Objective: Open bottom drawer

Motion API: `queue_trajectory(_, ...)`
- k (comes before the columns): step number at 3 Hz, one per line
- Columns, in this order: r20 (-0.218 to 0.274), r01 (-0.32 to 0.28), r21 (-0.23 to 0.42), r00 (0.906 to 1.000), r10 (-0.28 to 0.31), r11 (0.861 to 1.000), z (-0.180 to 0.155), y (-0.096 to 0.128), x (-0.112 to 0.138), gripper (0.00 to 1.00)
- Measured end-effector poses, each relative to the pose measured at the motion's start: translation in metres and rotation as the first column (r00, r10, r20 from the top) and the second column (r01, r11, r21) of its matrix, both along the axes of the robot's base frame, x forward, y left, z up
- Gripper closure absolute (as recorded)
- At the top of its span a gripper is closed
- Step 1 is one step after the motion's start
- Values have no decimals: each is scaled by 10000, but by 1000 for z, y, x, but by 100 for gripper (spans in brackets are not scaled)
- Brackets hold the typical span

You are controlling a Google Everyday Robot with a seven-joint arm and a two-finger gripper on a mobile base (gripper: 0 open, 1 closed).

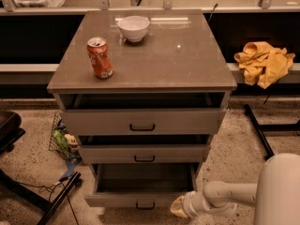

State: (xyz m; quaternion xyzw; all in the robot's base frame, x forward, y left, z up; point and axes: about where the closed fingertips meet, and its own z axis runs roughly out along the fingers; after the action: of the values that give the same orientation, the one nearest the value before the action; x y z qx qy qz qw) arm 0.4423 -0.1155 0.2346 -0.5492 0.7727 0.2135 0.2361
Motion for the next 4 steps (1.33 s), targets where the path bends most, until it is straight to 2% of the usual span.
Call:
queue_trajectory(1,-761,-264,-21,9968,262,9996,8,2,-44,100)
queue_trajectory(2,-196,-356,-188,9992,352,9992,5,9,-28,100)
queue_trajectory(3,1116,-482,-671,9922,555,9966,16,13,5,100)
queue_trajectory(4,2659,-626,-1475,9587,1005,9871,36,12,52,100)
